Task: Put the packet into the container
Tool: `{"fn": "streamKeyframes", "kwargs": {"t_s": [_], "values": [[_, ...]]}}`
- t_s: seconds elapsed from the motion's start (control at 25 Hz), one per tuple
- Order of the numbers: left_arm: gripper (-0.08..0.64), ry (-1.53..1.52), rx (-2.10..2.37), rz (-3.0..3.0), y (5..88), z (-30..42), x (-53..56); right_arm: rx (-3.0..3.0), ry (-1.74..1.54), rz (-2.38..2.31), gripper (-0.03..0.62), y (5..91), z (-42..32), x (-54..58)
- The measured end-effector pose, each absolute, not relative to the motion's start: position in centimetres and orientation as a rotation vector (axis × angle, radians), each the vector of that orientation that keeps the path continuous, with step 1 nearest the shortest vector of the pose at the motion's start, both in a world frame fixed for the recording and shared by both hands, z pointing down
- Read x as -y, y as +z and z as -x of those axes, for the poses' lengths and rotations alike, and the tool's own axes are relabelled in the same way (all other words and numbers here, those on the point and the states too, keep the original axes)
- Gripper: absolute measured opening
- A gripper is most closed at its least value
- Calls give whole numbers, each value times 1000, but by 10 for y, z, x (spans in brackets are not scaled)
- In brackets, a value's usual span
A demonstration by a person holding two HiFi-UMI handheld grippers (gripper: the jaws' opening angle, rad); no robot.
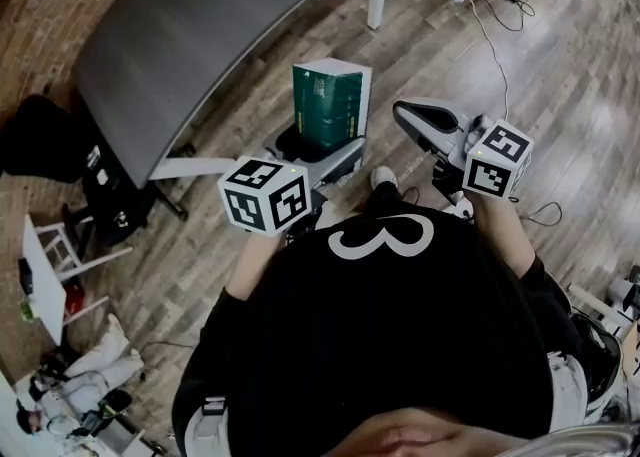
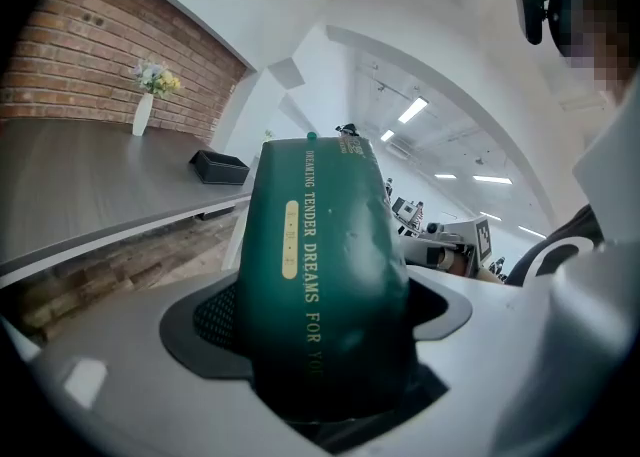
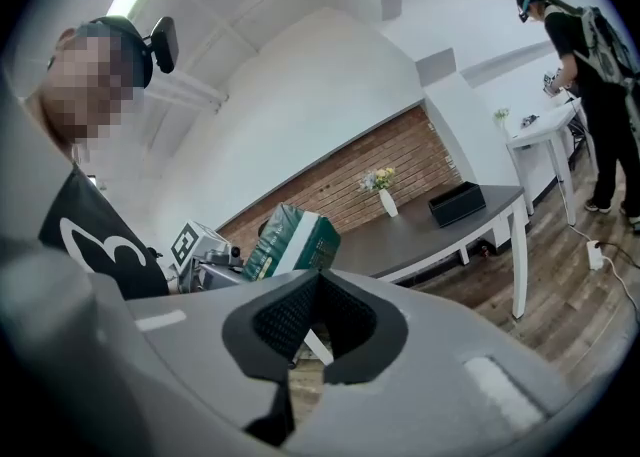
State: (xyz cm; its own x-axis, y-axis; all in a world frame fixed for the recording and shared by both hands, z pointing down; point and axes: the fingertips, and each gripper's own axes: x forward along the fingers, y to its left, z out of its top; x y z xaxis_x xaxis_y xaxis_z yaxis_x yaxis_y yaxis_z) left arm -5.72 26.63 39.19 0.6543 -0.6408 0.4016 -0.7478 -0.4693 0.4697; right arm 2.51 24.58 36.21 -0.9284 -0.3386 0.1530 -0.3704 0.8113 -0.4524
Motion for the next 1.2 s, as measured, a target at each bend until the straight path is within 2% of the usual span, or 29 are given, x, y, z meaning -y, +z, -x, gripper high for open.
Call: {"fn": "streamKeyframes", "kwargs": {"t_s": [0.76,1.2], "values": [[465,246,1055,-2254,379,-3,-148,3005,800,-576,3,344,-88,-128],[465,202,1063,-2243,376,-22,-115,3015,790,-509,3,339,-105,-94]]}}
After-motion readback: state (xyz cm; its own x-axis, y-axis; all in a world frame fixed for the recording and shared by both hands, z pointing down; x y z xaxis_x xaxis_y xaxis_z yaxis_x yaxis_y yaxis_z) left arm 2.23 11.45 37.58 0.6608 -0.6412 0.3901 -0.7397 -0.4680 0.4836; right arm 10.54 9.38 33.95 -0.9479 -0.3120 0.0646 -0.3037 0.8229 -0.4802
